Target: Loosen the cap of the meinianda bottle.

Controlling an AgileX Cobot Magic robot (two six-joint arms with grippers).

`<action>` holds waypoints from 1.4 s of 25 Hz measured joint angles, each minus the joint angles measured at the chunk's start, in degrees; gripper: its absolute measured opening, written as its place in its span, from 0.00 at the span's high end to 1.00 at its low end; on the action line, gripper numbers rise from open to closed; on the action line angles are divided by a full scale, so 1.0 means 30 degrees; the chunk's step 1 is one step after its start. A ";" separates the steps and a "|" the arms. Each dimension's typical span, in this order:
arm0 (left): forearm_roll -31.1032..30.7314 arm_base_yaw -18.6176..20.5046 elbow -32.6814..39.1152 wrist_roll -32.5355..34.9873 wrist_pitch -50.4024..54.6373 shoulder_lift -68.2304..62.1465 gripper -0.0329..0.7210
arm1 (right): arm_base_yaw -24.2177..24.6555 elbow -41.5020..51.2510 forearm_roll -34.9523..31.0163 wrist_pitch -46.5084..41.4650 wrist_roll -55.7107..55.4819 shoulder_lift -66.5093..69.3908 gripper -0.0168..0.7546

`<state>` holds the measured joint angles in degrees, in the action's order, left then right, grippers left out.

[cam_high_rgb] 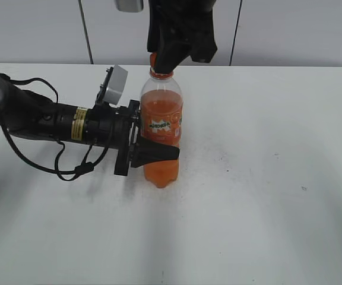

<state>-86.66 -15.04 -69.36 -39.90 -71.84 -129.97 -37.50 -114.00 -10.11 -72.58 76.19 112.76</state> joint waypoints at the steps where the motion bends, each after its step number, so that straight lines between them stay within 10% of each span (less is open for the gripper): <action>1: 0.0017 0.0000 0.0000 0.0043 -0.0028 -0.0039 0.40 | 0.0000 0.0000 -0.0022 0.0000 -0.0024 0.0000 0.62; 19: 0.0572 0.0000 -0.0019 0.0636 -0.0702 -0.0734 0.40 | 0.0000 -0.0315 -0.0995 0.0707 -0.1565 -0.0563 0.62; 29: 0.0667 0.0000 -0.0019 0.0636 -0.0702 -0.0754 0.40 | 0.0507 -0.0315 0.2963 0.0727 -1.1414 -0.0563 0.62; 35: 0.0687 -0.0017 -0.0019 0.0636 -0.0702 -0.0754 0.40 | 0.3974 0.0621 0.2040 0.0950 -1.6522 -0.0563 0.62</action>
<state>-84.60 -15.09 -69.41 -37.99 -73.94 -132.23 -25.58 -112.13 -3.99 -69.73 26.62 111.07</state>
